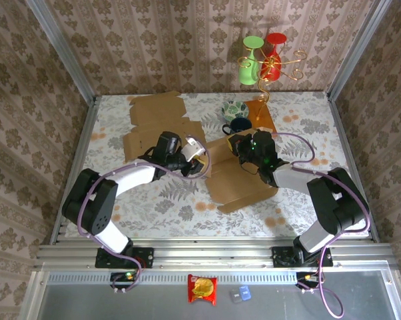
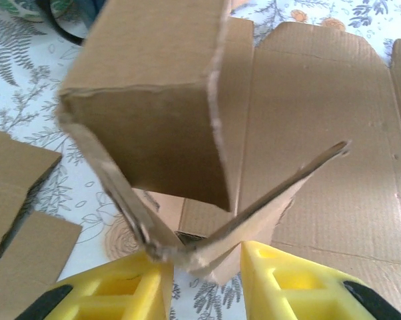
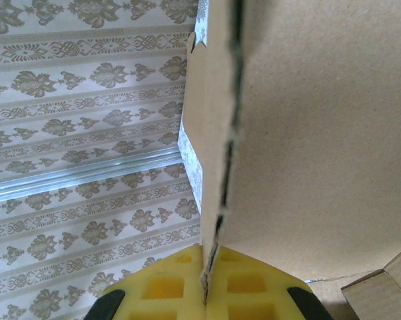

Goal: Fold the paper box

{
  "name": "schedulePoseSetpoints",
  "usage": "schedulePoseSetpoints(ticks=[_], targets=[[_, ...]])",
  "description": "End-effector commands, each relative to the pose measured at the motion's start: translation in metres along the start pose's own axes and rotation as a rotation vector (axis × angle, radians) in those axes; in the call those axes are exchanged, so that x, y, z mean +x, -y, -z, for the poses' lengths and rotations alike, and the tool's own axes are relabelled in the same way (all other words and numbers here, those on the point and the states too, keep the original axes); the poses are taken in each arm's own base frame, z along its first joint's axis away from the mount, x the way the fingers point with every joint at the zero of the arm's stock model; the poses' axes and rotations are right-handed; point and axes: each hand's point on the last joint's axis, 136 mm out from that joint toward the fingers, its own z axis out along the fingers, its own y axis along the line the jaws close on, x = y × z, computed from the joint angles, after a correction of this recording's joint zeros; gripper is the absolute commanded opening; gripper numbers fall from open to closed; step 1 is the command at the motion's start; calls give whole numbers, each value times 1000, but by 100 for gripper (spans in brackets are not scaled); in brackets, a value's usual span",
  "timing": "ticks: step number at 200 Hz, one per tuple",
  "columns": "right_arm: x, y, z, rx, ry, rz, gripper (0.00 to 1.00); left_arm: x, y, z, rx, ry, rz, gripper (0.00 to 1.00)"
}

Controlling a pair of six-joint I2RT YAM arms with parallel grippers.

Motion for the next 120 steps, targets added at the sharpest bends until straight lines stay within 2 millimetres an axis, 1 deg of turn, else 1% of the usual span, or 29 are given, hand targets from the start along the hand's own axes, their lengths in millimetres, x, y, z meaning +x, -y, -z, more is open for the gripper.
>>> schedulePoseSetpoints(ticks=[1,15,37,69,103,120], targets=[[5,30,-5,105,-30,6,0,-3,3,-4,1,0,-11,33],[6,30,-5,102,-31,7,0,-3,-1,-6,-31,3,10,33],[8,32,-5,102,-30,11,0,-4,-8,-9,-87,0,41,35],[9,34,-4,94,-12,16,0,-3,-11,-16,-136,-9,79,39],[11,33,-2,42,14,34,0,0,-14,-21,-203,-2,125,38],[11,39,0,20,36,36,0,0,-15,-22,-240,-3,140,36]])
